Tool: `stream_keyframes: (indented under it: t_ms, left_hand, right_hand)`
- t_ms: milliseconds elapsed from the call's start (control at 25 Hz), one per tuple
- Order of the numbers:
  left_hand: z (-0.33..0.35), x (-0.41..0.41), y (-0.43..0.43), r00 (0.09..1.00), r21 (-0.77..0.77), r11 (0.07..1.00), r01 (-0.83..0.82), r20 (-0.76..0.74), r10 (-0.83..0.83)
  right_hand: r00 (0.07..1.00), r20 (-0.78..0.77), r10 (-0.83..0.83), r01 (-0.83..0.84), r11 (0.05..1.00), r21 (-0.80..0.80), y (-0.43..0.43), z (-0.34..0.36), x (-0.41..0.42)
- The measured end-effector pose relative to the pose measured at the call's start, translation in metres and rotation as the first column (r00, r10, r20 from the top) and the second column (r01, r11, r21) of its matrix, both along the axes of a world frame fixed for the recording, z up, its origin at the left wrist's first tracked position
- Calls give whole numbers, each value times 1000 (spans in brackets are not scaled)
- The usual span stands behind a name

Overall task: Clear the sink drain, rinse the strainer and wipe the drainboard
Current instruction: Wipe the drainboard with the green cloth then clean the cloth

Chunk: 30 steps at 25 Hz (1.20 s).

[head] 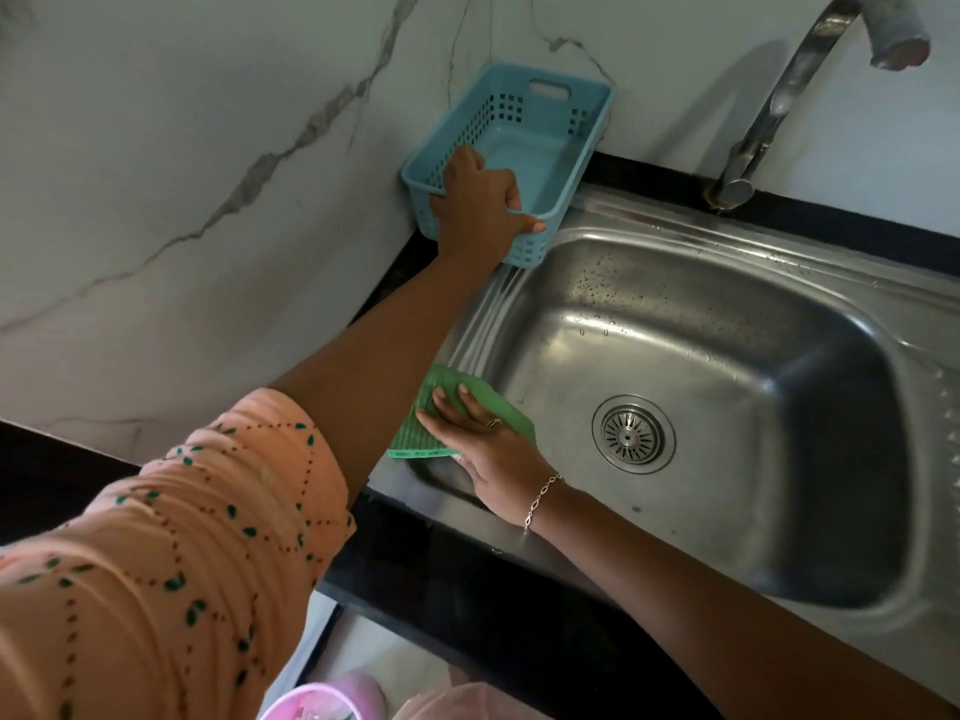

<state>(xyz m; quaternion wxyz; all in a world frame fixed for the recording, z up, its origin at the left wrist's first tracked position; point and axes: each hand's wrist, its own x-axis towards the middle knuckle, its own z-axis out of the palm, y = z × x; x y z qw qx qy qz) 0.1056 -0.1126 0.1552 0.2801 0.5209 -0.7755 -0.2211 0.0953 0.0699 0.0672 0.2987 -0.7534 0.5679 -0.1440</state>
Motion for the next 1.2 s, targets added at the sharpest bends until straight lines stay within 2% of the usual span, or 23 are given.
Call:
stream_keyframes:
  t_ms: [200,360,520,680,840,1200]
  left_hand:
    - [-3,0,18,984,-121,993,-8,176,29]
    - [-8,16,56,959,-256,942,216,239,-155]
    - [-29,38,93,852,-217,902,374,464,-241]
    - [-49,49,114,792,-113,911,398,543,-279]
    - [-58,40,130,768,-91,905,415,569,-295]
    - [-55,-1,174,822,-84,925,370,493,-284]
  right_hand:
    - [987,-92,132,-128,990,52,15,3,-6]
    - [966,-163,199,-190,979,74,25,7,-11]
    - [969,-176,173,-156,982,106,39,13,-15]
    - [968,-202,146,-122,984,127,53,18,-26]
    - [976,-183,121,-93,983,155,74,20,-53]
    - [949,-275,151,-104,978,178,141,26,-144]
